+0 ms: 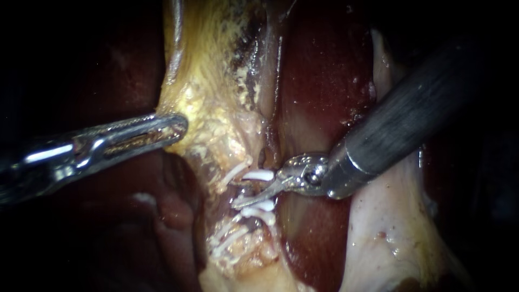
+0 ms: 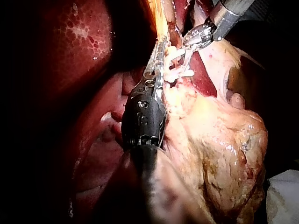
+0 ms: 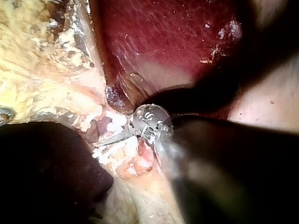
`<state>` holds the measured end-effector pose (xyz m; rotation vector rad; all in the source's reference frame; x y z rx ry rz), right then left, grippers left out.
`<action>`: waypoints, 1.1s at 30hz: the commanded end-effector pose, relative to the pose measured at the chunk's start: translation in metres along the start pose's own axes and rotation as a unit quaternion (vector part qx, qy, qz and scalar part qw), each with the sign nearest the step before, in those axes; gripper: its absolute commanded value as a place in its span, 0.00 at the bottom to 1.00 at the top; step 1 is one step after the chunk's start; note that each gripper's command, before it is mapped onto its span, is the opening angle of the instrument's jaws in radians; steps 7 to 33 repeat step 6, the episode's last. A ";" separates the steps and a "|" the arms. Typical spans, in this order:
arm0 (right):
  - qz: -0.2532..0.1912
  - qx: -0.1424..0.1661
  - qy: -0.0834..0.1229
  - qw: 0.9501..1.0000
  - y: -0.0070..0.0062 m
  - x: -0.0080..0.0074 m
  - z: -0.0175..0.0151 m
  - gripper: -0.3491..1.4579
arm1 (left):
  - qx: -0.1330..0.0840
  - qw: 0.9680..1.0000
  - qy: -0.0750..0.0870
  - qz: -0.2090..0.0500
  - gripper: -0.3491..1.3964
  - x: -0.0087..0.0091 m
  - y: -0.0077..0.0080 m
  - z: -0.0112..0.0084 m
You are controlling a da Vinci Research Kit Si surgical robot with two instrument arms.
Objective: Go to the cutting position right tube
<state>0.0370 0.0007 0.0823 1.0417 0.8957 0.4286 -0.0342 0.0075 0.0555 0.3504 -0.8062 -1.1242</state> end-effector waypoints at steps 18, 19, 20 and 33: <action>0.000 0.000 0.000 1.000 0.0000 0.0000 0.0000 0.48 | 0.000 1.000 0.000 0.000 0.00 0.0000 0.0000 0.0001; 0.000 0.000 0.000 1.000 0.0000 0.0000 0.0000 0.48 | 0.000 1.000 0.000 0.000 0.00 0.0000 0.0000 0.0001; 0.000 0.000 0.000 1.000 0.0000 0.0000 0.0000 0.48 | 0.000 1.000 0.000 0.000 0.00 0.0000 0.0000 0.0001; 0.000 0.000 0.000 1.000 0.0000 0.0000 0.0000 0.48 | 0.000 1.000 0.000 0.000 0.00 0.0000 0.0000 0.0001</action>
